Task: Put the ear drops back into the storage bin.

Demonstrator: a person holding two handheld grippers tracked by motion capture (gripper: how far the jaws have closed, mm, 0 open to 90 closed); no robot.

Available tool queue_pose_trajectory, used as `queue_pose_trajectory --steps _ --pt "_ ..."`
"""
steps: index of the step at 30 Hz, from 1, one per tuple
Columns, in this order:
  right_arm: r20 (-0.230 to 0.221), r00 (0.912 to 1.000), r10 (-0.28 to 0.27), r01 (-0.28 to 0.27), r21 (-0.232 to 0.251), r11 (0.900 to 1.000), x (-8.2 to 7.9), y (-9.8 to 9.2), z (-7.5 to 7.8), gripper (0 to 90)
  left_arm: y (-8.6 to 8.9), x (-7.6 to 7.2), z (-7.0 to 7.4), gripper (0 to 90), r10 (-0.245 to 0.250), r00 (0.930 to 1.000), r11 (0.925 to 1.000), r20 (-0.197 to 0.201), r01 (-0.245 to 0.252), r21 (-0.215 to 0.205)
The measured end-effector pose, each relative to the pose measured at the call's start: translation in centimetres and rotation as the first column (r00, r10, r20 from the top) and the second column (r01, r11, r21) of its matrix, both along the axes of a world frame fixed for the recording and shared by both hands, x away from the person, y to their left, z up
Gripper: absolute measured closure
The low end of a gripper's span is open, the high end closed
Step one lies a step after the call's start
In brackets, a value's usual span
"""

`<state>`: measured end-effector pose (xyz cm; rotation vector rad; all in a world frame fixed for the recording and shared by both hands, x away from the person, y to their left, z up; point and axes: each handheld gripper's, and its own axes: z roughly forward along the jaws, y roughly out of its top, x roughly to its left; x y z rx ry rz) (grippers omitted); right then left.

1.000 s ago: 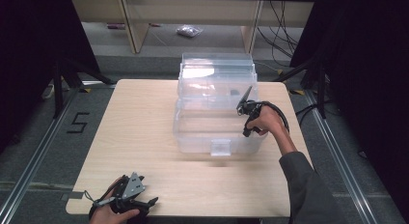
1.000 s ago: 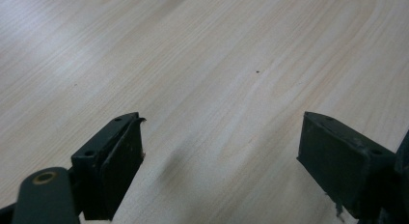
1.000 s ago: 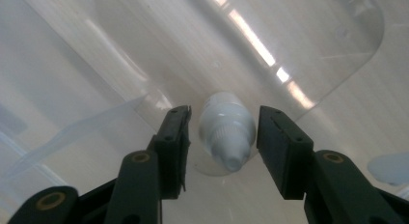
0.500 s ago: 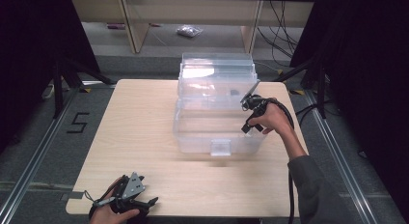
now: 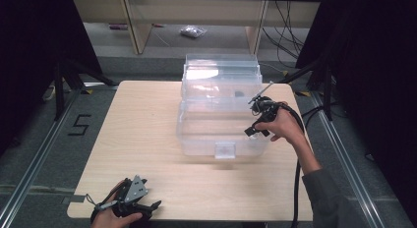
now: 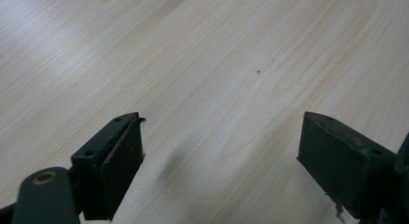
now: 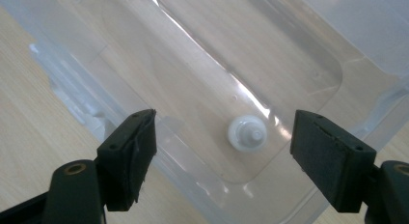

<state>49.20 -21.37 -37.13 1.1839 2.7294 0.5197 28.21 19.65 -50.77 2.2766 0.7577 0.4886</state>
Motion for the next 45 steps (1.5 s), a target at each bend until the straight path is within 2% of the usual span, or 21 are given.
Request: queue_pose_trajectory --steps 2,4,6,14,16,17,21,22,23,24,25,26,32,33,37,39,40,41,43,45 --pt "0.023 0.9997 -0.006 0.006 0.01 1.0 -0.5 -0.2 0.1 25.2 0.0 0.0 0.0 15.3 0.004 1.0 1.0 0.006 -0.004 0.002" --pt "0.022 0.9997 -0.01 0.009 0.019 1.0 -0.7 -0.2 0.1 25.1 0.0 0.0 0.0 15.3 0.005 1.0 1.0 0.005 -0.005 0.001" --pt "0.036 0.9993 0.006 -0.007 0.029 1.0 -1.1 -0.3 0.3 24.9 0.0 0.1 -0.1 15.4 0.008 0.9999 0.9999 0.009 -0.008 0.009" --pt "0.081 0.9962 -0.03 0.024 0.078 0.997 -2.6 -1.3 0.8 23.8 0.0 0.0 0.0 15.3 0.005 1.0 1.0 0.007 -0.005 0.0" --pt "0.099 0.9949 -0.019 0.01 0.089 0.996 -3.1 -1.6 1.0 23.2 0.0 0.0 0.0 15.4 0.006 1.0 1.0 0.008 -0.006 0.001" --pt "0.1 0.9942 -0.041 0.031 0.101 0.994 -3.3 -1.7 1.2 22.9 0.0 0.0 0.0 15.3 0.006 1.0 1.0 0.008 -0.006 0.001" --pt "0.13 0.9907 -0.042 0.026 0.119 0.993 -3.9 -2.1 1.5 21.4 0.1 0.0 0.0 15.4 0.004 1.0 1.0 0.008 -0.005 0.006" --pt "0.132 0.9905 -0.038 0.023 0.12 0.992 -4.1 -2.2 1.5 21.2 0.1 0.0 0.0 15.4 0.006 0.9999 1.0 0.009 -0.006 0.003" --pt "0.123 0.991 -0.052 0.037 0.128 0.991 -4.4 -2.2 1.5 21.3 0.1 0.1 0.1 15.4 -0.002 1.0 0.9998 0.009 0.001 0.019" --pt "0.14 0.9892 -0.045 0.027 0.123 0.992 -4.5 -2.3 1.6 21.2 0.1 0.1 0.1 15.4 -0.002 1.0 0.9998 0.009 0.001 0.019" --pt "0.136 0.9892 -0.056 0.038 0.131 0.991 -4.8 -2.4 1.6 20.9 0.0 0.0 0.0 15.4 0.008 0.9999 1.0 0.009 -0.008 -0.002" --pt "0.145 0.9884 -0.045 0.026 0.132 0.991 -4.8 -2.6 1.6 20.4 0.1 0.0 0.1 15.4 0.0 1.0 0.9999 0.009 0.0 0.016" --pt "0.164 0.9839 -0.071 0.047 0.145 0.988 -5.8 -3.1 1.6 20.1 0.1 0.0 0.1 15.4 0.0 1.0 0.9999 0.009 0.0 0.017" --pt "0.178 0.9812 -0.074 0.047 0.154 0.987 -6.2 -3.2 1.5 19.7 0.1 0.0 0.1 15.4 0.0 1.0 0.9998 0.009 0.0 0.018" --pt "0.191 0.98 -0.054 0.025 0.151 0.988 -6.6 -3.4 1.1 19.5 0.1 0.1 0.1 15.4 -0.001 1.0 0.9998 0.009 0.001 0.02" --pt "0.183 0.9807 -0.069 0.039 0.161 0.986 -6.9 -3.3 1.0 19.7 0.1 0.0 0.1 15.4 0.008 0.9999 1.0 0.009 -0.008 0.003" --pt "0.182 0.9808 -0.069 0.039 0.166 0.985 -7.0 -3.3 1.0 19.4 0.1 0.0 0.1 15.4 0.002 1.0 0.9999 0.009 -0.002 0.015" --pt "0.194 0.9795 -0.054 0.023 0.162 0.987 -7.0 -3.3 0.8 19.4 0.1 0.0 0.1 15.4 0.009 0.9999 1.0 0.01 -0.009 0.0" --pt "0.189 0.9795 -0.069 0.036 0.171 0.985 -7.5 -3.3 0.8 19.2 0.0 0.0 0.1 15.4 0.009 0.9999 1.0 0.009 -0.009 -0.001" --pt "0.199 0.9781 -0.062 0.026 0.179 0.984 -7.8 -3.4 0.8 19.0 0.1 0.0 0.1 15.4 0.002 1.0 0.9999 0.01 -0.002 0.014"
